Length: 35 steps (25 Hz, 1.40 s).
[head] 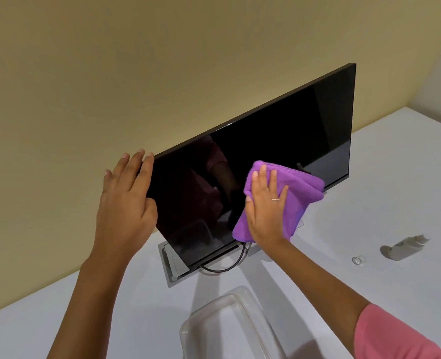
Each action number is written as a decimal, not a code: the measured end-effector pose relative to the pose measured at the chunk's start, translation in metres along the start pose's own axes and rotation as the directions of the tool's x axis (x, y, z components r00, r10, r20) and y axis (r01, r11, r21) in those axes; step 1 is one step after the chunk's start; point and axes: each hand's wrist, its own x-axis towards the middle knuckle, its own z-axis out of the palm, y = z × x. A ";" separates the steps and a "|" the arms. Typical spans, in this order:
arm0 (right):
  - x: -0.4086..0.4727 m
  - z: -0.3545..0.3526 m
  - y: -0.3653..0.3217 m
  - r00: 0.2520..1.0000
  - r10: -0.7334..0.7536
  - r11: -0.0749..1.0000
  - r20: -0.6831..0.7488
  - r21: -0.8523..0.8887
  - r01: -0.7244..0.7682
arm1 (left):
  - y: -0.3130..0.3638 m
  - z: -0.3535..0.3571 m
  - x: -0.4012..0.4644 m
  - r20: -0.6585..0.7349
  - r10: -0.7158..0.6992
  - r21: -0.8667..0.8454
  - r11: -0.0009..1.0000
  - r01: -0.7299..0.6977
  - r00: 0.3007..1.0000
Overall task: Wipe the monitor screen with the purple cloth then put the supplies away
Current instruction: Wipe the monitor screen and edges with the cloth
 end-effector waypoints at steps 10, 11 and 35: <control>-0.028 0.017 -0.043 0.571 -0.820 0.554 0.017 -0.221 0.803 | 0.005 -0.002 -0.001 -0.016 -0.006 -0.073 0.997 0.005 1.000; -0.034 0.019 -0.042 0.522 -0.850 0.499 0.069 -0.211 0.841 | 0.005 -0.002 -0.002 -0.020 -0.007 -0.075 0.997 0.005 1.000; -0.049 0.027 0.016 0.422 -0.804 0.400 0.420 -0.143 0.905 | 0.007 -0.002 -0.004 -0.002 -0.041 -0.097 0.994 0.041 0.999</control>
